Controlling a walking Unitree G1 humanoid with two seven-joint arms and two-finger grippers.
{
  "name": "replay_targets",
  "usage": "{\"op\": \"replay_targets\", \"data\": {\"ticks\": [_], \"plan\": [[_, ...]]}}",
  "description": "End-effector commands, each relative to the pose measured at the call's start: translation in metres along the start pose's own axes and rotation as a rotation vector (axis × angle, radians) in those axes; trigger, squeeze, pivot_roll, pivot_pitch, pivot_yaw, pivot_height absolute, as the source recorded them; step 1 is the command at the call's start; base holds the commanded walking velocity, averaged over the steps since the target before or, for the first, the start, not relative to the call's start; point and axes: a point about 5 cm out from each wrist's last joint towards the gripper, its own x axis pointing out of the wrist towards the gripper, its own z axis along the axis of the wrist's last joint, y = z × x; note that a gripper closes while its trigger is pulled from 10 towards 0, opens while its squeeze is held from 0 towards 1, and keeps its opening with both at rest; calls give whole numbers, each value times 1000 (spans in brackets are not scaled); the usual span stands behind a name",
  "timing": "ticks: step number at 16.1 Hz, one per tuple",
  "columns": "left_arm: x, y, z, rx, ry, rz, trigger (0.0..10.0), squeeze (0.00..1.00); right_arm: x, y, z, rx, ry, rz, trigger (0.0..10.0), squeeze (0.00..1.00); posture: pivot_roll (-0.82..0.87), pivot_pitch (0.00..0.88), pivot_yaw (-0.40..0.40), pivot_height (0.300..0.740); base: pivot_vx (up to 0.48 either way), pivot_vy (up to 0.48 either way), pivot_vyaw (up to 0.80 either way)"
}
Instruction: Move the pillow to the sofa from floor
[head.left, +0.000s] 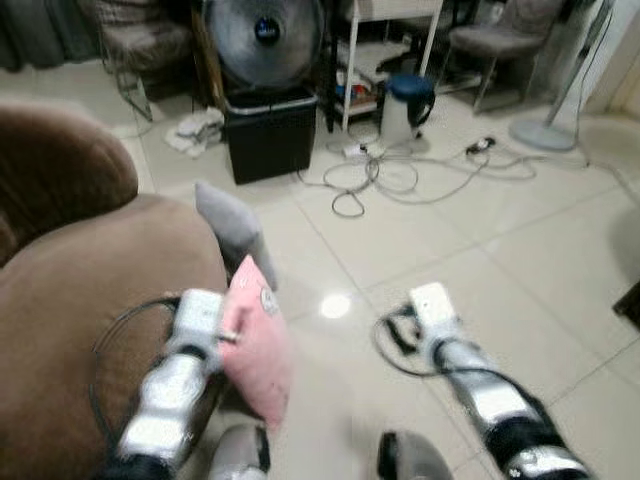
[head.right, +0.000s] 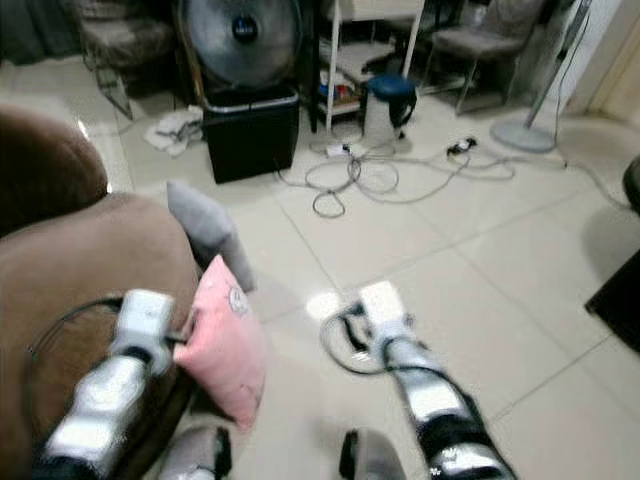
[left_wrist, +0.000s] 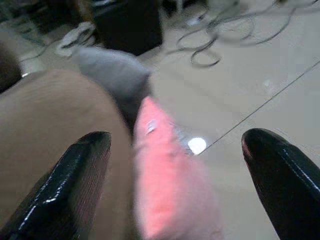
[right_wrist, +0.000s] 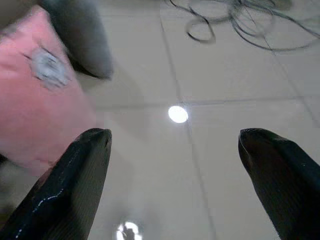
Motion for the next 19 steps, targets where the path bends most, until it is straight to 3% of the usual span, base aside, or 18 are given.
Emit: {"op": "replay_targets", "data": {"ticks": [1,6,9,19], "plan": [[0,8,-1,19,10,21,10000,0,3,3,8,-3,-32,5,10000,0,37,0,-35,627,300,0,0],[2,11,-1,24,13,25,10000,0,5,4,8,-42,-27,24,10000,0,43,0,-33,627,301,0,155],[4,12,1,27,7,23,10000,0,5,2,6,0,-16,-6,10000,0,43,0,-33,627,303,0,267],[6,11,5,39,-2,4,10000,0,8,4,7,-3,-17,3,10000,0,56,0,-37,627,302,0,0]]}}
